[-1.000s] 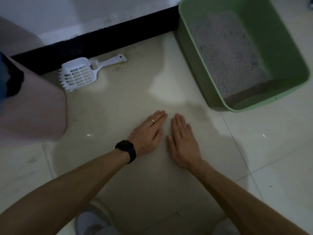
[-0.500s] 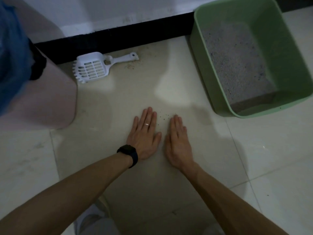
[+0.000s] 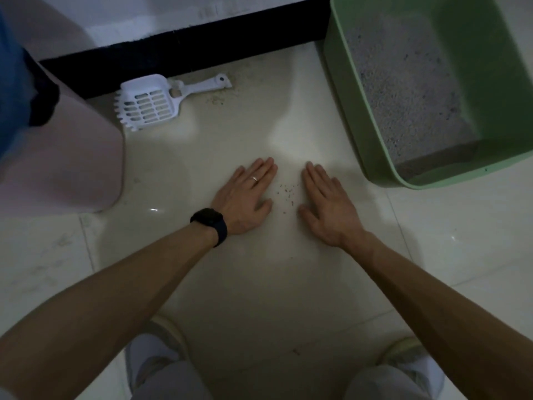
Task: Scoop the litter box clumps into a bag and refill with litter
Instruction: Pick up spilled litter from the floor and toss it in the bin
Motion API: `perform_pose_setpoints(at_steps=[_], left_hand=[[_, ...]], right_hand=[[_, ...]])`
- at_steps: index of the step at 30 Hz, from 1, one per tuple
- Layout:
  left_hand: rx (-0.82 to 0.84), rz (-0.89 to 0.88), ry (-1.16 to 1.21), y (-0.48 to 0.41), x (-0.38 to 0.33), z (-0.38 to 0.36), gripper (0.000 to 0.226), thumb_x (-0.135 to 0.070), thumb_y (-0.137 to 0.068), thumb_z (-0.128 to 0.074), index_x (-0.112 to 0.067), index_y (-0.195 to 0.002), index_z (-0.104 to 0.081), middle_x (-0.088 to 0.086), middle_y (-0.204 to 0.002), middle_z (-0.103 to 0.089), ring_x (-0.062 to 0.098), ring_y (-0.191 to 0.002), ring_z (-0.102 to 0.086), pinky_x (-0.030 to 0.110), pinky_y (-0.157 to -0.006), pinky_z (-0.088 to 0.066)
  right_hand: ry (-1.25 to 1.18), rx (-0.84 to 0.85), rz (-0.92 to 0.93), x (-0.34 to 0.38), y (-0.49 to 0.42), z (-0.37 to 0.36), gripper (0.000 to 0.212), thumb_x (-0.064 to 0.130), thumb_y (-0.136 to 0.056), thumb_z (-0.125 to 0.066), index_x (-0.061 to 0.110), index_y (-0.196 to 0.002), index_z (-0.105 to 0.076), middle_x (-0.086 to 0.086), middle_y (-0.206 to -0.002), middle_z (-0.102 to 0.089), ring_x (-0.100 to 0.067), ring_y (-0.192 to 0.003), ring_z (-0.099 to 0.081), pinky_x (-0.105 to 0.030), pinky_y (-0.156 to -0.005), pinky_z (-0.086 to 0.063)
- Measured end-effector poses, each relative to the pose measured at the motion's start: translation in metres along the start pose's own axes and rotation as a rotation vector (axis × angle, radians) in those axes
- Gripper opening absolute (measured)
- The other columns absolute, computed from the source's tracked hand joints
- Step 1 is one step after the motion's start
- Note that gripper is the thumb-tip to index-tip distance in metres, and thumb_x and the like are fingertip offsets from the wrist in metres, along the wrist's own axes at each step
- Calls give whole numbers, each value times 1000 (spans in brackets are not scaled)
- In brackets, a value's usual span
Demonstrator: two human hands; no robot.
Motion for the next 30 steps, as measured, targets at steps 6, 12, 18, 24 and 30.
perform_pose_setpoints(at_steps=[6,12,18,24,30], left_hand=[[54,-162,-67,17,-9,-10,70,-42,-97,-22,-13,-157,0,2,-163,9,13,-149,12,33,-121,7],[-33,-262,-18,32,-15,-18,60,-32,-99,-31,-8,-154,-24,8,-161,-22,21,-149,-17,39,-121,-19],[-52,-94,-38,14,-7,-7,71,-40,-95,-38,-14,-157,-14,3,-164,-10,18,-151,-7,39,-122,-6],[-49,-103,-92,9,-11,-11,66,-36,-96,-27,-13,-156,-15,1,-164,-10,20,-151,-6,41,-122,-6],[-73,-245,-71,29,-12,-18,60,-34,-97,-31,-11,-153,-30,4,-160,-26,22,-149,-19,42,-121,-17]], right_hand=[[-36,84,203,10,28,-10,68,33,-100,-38,12,-157,-10,-3,-165,-3,-15,-152,3,-38,-123,-3],[-176,-31,231,16,37,-9,61,29,-99,-46,8,-153,-29,-7,-161,-23,-19,-151,-15,-36,-123,-17],[-69,-28,58,14,6,-1,70,41,-98,-39,12,-157,-16,-5,-165,-10,-17,-152,-6,-41,-123,-15],[-42,36,114,29,3,-12,68,36,-99,-33,11,-157,-8,-2,-165,-2,-14,-152,4,-42,-124,-7],[-117,16,238,26,35,-17,64,29,-99,-39,6,-155,-19,-8,-164,-15,-18,-152,-7,-40,-123,-14]])
Point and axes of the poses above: each hand's wrist, its own y-axis away from the middle knuckle, its own z-axis out of the back of the hand, x = y × z, the point moved 3 cm from there along -y, towards the middle knuckle
